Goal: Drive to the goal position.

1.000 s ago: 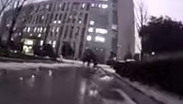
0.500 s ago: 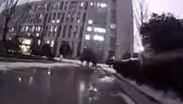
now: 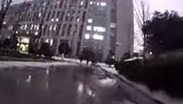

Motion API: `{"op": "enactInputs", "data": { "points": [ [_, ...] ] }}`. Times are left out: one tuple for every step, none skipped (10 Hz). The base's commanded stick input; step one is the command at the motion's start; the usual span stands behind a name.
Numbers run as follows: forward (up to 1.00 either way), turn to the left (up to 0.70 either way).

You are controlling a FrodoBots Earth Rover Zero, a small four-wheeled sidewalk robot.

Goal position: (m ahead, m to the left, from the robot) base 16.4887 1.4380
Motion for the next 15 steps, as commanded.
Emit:
{"op": "enactInputs", "data": {
  "points": [
    [1.00,0.00],
    [1.00,0.00],
    [1.00,0.00],
    [1.00,0.00],
    [1.00,0.00],
    [1.00,0.00],
    [1.00,0.00],
    [1.00,0.00],
    [1.00,0.00],
    [1.00,0.00],
    [1.00,0.00],
    [1.00,0.00],
    [1.00,0.00],
    [1.00,0.00],
    [1.00,0.00]
  ]
}}
